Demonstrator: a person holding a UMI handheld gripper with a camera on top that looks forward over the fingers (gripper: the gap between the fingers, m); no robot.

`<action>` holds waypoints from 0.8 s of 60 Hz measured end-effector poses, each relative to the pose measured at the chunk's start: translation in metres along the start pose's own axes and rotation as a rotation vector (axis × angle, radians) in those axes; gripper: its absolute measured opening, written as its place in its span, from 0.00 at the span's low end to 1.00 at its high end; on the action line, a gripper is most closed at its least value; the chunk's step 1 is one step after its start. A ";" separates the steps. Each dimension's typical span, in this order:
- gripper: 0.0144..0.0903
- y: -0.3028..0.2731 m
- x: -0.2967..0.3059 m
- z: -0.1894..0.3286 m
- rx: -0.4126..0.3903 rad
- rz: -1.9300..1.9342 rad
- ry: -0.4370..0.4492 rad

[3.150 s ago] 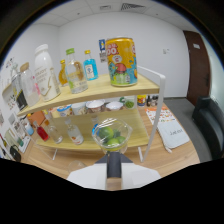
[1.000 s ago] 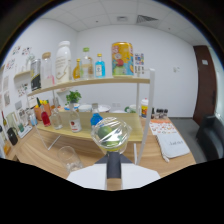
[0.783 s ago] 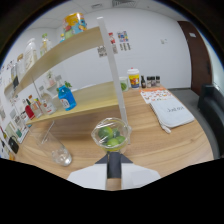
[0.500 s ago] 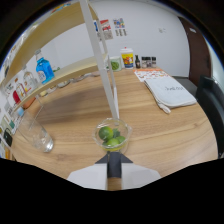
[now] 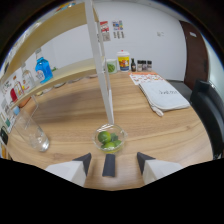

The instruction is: Make me a cup of Mojito.

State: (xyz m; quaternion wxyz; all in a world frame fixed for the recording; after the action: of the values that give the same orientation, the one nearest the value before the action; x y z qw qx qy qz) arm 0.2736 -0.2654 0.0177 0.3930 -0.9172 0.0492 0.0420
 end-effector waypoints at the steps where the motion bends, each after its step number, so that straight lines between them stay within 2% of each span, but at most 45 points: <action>1: 0.93 -0.003 -0.001 -0.003 0.006 0.006 -0.002; 11: 0.94 -0.048 -0.024 -0.056 0.136 0.030 0.032; 19: 0.93 -0.075 -0.073 -0.104 0.238 0.046 0.037; 27: 0.93 -0.083 -0.135 -0.135 0.296 0.023 0.027; 35: 0.93 -0.068 -0.186 -0.145 0.299 -0.007 0.017; 48: 0.93 -0.049 -0.237 -0.141 0.256 -0.054 0.005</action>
State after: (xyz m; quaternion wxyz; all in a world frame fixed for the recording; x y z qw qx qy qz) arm 0.0504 -0.3202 0.1775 0.5078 -0.8607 0.0306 0.0223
